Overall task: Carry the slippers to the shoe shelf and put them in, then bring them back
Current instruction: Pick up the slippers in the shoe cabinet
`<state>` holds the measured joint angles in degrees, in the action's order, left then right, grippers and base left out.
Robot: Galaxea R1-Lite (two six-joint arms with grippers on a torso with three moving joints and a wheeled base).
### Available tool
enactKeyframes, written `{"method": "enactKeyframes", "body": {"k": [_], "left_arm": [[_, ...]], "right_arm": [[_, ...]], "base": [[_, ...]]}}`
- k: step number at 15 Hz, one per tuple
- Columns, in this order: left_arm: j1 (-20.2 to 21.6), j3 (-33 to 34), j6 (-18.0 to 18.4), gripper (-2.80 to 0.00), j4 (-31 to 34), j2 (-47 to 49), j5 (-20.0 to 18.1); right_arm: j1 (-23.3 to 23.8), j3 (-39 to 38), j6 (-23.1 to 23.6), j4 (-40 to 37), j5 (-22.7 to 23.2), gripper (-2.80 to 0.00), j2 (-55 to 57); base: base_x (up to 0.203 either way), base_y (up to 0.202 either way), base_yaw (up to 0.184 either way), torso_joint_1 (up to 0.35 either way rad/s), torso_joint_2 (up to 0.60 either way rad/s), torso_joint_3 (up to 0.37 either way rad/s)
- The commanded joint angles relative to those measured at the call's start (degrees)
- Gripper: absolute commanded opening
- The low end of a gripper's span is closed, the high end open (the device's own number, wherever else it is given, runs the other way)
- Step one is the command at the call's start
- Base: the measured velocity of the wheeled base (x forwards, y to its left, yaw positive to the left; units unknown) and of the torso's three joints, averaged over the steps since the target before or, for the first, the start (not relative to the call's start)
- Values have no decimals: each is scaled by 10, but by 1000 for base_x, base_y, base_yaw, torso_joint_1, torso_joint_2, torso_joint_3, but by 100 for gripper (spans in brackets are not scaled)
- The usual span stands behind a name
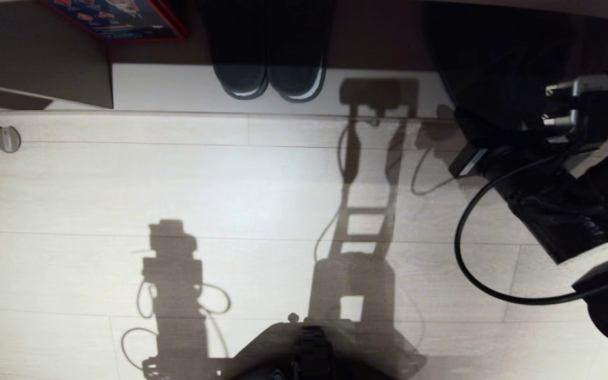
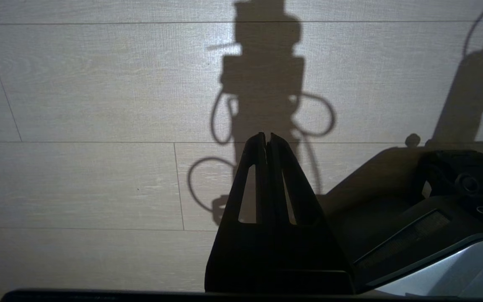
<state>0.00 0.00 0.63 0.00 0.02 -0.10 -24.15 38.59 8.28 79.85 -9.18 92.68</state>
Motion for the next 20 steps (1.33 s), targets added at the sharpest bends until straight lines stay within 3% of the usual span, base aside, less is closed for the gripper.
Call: {"method": "enactKeyframes", "body": {"k": [1, 9, 15, 20], "left_arm": [[0, 0, 0, -280, 0, 0, 0], [0, 0, 0, -280, 0, 0, 0], [0, 0, 0, -280, 0, 0, 0], [0, 0, -2, -280, 1, 0, -1]], "right_arm": [[-2, -43, 2, 3, 4, -280, -60], [-2, -196, 7, -58, 10, -280, -282], [44, -249, 4, -276, 10, -280, -548], [171, -277, -38, -509, 19, -280, -734]], "base": [[0, 0, 0, 0, 0, 0], [0, 0, 0, 0, 0, 0], [0, 0, 0, 0, 0, 0], [0, 0, 0, 0, 0, 0]]}}
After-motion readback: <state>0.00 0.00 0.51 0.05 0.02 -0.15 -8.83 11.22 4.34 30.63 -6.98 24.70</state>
